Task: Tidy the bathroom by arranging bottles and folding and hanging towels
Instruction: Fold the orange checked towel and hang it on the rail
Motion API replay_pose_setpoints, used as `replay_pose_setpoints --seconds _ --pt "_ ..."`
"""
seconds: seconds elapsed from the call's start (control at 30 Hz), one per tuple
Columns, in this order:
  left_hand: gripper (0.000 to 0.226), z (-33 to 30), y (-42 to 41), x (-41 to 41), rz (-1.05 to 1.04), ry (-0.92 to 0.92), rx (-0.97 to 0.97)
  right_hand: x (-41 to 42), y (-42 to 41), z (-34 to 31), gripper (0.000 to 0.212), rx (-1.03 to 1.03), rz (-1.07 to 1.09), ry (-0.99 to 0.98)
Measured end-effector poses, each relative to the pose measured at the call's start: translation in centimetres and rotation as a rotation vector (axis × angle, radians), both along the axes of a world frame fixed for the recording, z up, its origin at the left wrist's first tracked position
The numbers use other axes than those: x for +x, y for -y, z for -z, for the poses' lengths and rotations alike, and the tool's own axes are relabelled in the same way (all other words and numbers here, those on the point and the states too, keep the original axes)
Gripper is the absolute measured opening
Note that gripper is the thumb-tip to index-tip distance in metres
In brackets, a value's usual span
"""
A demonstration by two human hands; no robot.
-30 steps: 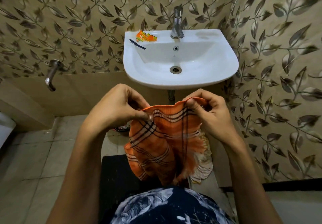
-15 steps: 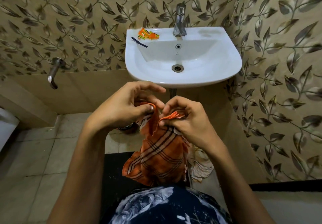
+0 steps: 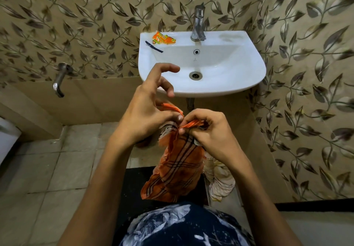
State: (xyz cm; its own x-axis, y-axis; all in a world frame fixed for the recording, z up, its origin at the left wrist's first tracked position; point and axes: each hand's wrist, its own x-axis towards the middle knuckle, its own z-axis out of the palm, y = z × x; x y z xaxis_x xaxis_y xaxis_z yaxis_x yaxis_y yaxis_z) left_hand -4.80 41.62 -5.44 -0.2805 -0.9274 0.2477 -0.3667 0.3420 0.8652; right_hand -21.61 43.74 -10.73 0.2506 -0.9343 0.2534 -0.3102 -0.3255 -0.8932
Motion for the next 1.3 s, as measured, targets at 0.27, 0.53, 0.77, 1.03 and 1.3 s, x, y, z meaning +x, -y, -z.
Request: replay_pose_setpoints --seconds 0.27,0.53,0.77,1.03,1.3 --pt "0.03 1.2 0.5 -0.1 -0.057 0.254 -0.011 0.3 -0.2 -0.1 0.022 0.013 0.135 0.216" --pt "0.034 0.3 -0.2 -0.1 0.143 0.146 0.36 0.5 -0.7 0.0 0.014 -0.041 0.132 0.178" --pt "0.016 1.0 -0.5 -1.0 0.023 0.116 0.168 0.4 -0.8 -0.3 0.019 -0.049 0.18 0.336" --pt "0.012 0.9 -0.8 -1.4 0.12 0.067 0.021 -0.4 -0.5 -0.8 0.02 -0.068 0.215 0.327" --pt "0.02 2.0 -0.5 -1.8 0.192 -0.203 0.165 -1.4 -0.3 -0.3 0.024 -0.061 0.136 0.268"
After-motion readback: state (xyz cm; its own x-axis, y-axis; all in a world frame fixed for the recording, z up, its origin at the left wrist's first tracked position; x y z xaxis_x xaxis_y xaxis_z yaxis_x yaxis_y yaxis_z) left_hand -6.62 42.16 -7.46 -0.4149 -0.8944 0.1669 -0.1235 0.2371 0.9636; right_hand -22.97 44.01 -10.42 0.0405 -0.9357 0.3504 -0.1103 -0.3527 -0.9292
